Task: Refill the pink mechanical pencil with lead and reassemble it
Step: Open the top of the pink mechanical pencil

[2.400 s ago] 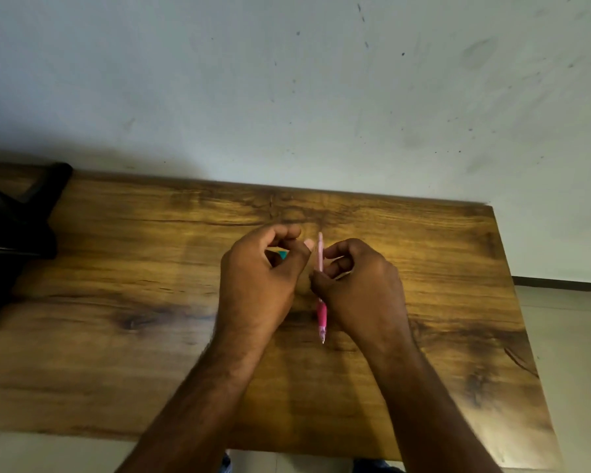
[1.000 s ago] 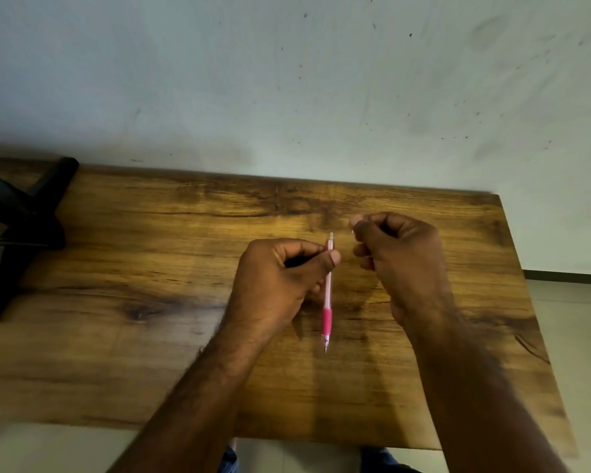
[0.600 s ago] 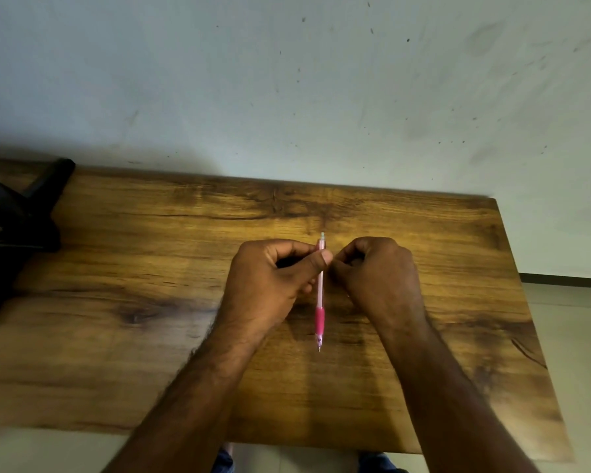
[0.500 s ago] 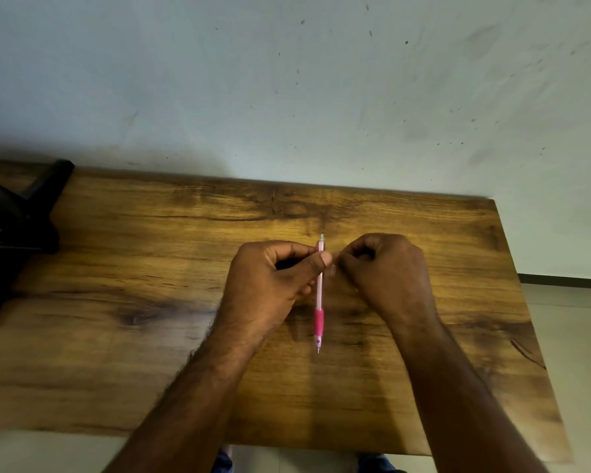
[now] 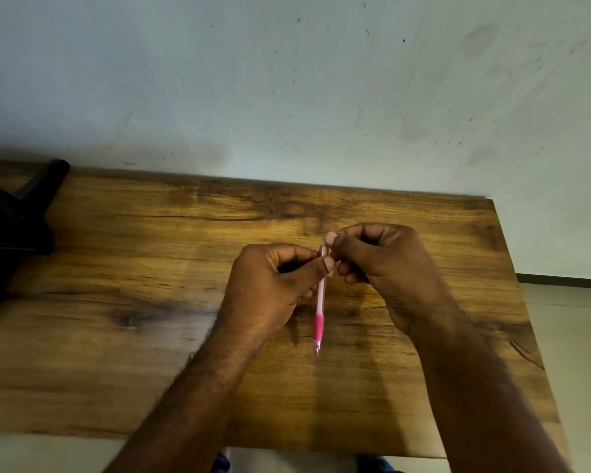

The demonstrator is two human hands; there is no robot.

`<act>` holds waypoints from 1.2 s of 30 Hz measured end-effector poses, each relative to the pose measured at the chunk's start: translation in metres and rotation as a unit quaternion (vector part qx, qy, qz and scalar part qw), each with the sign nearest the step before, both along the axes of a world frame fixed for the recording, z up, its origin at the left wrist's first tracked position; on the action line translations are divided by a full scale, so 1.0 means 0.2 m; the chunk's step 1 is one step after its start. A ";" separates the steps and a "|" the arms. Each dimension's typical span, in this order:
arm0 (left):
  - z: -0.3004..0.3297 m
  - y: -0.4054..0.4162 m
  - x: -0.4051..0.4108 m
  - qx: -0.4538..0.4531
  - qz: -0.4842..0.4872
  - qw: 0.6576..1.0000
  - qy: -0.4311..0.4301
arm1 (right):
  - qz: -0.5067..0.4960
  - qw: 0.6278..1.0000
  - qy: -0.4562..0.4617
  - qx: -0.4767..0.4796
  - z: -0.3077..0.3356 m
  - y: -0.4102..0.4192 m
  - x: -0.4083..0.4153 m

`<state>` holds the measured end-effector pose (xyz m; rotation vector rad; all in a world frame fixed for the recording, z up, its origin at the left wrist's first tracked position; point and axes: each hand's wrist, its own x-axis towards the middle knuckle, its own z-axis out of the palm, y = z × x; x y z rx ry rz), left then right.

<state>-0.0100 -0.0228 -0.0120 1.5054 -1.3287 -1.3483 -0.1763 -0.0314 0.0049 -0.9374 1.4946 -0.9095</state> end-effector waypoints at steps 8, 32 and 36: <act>0.01 0.01 -0.01 0.008 -0.014 1.000 -0.010 | -0.021 0.999 0.032 -0.021 -0.01 0.00 0.02; 0.00 0.00 0.01 0.030 -0.007 1.000 -0.004 | -0.008 0.928 0.371 0.037 -0.15 0.00 0.00; 0.00 0.00 0.01 0.026 -0.003 1.000 -0.006 | 0.002 0.929 0.370 0.034 -0.15 -0.01 -0.03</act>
